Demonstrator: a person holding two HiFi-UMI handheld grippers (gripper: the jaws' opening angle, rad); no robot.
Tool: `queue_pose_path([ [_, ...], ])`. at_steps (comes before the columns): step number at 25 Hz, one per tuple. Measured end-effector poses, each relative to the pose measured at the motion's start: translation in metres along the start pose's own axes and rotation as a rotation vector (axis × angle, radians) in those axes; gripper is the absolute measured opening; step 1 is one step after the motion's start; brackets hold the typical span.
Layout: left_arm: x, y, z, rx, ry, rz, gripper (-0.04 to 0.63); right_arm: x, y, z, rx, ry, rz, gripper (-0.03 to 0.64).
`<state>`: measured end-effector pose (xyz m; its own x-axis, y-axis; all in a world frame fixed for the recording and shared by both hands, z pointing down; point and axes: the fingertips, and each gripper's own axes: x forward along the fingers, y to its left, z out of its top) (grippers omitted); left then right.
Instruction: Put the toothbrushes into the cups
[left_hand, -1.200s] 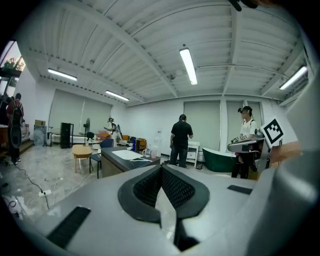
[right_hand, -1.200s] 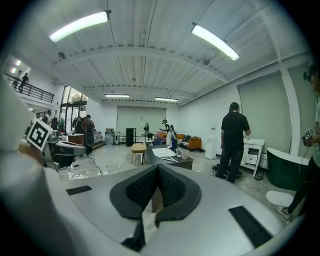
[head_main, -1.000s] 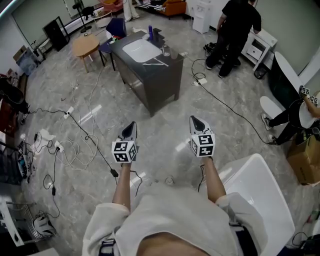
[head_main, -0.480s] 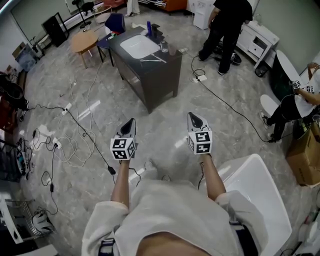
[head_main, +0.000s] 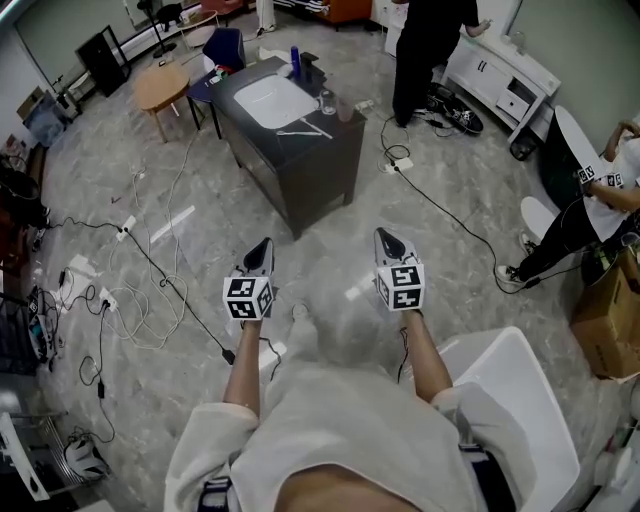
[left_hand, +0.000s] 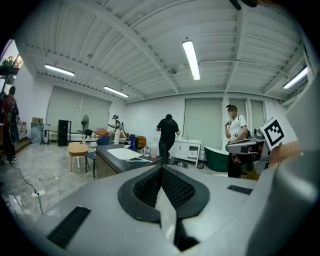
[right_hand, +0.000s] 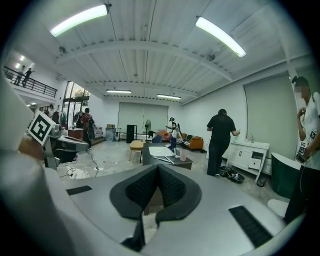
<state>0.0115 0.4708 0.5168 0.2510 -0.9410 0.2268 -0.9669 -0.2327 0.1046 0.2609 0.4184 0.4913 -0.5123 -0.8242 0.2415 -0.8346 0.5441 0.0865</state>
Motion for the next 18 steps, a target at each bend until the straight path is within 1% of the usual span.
queue_pose_path([
  [4, 0.046, 0.025, 0.008, -0.006, -0.002, -0.018, 0.026, 0.046, -0.011, 0.008, -0.006, 0.005, -0.011, 0.014],
  [10, 0.118, 0.064, 0.032, -0.009, 0.003, -0.057, 0.026, 0.119, -0.026, 0.025, -0.01, 0.025, -0.023, 0.014],
  [18, 0.196, 0.137, 0.066, -0.001, 0.008, -0.096, 0.026, 0.22, -0.033, 0.054, 0.0, 0.038, -0.054, 0.014],
])
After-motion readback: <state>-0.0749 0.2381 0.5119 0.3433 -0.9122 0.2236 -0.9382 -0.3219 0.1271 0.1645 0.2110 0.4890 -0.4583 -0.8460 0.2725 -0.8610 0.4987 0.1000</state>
